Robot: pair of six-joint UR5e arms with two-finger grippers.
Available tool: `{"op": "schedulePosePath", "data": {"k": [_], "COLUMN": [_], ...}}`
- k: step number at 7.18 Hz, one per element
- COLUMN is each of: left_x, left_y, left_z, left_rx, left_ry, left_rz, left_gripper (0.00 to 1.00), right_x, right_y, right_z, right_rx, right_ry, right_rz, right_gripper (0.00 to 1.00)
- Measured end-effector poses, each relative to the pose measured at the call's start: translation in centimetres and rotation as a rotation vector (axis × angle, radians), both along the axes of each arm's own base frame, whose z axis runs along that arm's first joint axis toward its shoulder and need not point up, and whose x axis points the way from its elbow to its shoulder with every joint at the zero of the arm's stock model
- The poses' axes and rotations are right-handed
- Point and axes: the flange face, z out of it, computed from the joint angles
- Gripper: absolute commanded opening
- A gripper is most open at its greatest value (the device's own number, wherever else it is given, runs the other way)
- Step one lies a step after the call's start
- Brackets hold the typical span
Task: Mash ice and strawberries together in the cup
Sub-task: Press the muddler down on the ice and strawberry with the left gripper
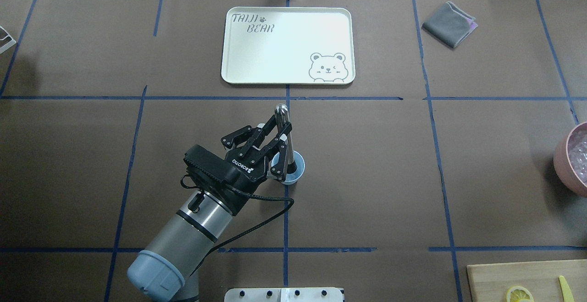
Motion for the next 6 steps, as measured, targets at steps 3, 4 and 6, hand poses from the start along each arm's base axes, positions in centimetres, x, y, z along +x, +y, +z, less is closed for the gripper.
{"op": "schedulePosePath", "data": {"k": [3,4,6], "left_x": [0.4,0.6,1.0], "left_y": [-0.4,-0.5,-0.6], "left_z": [0.6,0.8,1.3], "left_rx": [-0.004,-0.006,-0.01], "left_ry": [-0.015,-0.019,-0.029], "left_rz": [-0.006,-0.007,-0.006], "left_gripper": [0.0,0.0,0.0], "right_x": [0.0,0.0,0.0], "right_y": [0.0,0.0,0.0], "right_z": [0.2,0.3,0.3], "right_rx": [-0.003,-0.004,-0.004], "right_ry": [0.001,0.002,0.002], "right_rz": [-0.001,-0.001,-0.001], "right_gripper": [0.99,0.99,0.99]}}
